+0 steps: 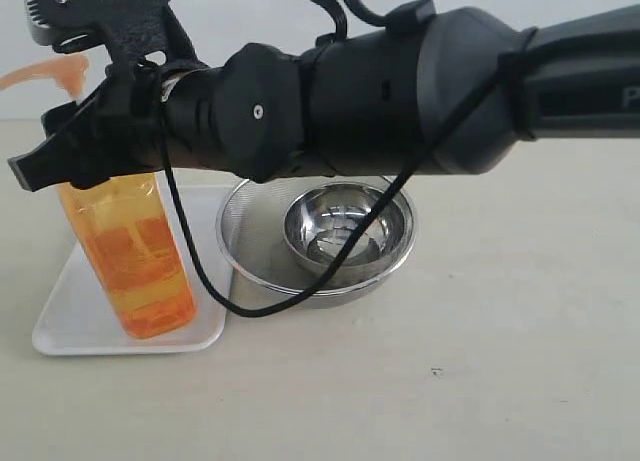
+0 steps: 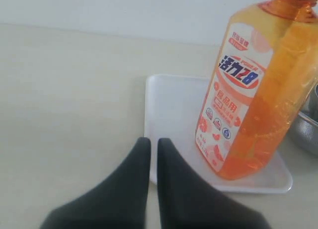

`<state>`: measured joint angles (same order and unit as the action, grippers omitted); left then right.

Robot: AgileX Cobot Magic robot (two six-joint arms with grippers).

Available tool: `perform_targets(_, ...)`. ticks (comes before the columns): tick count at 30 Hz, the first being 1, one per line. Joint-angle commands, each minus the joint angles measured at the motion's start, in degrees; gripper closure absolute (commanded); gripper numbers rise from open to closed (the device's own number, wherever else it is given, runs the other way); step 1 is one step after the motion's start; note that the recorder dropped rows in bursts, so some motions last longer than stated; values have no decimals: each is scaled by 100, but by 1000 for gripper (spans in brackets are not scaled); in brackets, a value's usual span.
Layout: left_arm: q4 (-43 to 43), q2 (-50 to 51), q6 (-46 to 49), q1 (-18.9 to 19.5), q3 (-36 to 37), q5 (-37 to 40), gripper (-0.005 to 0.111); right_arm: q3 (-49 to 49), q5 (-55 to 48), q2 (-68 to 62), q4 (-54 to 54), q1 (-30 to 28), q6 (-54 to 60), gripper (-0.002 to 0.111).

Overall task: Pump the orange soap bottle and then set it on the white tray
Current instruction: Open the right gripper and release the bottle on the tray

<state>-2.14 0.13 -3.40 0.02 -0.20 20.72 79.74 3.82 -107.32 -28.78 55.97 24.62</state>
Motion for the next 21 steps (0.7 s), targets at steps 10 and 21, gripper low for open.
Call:
perform_targets(10,5,-13,-6,36,20,4,102,-12,-418,230,-192,-67,-26,28)
perform_targets(21,5,-13,-6,36,20,4,102,-12,-2948,1086,-203,-843,-475,56)
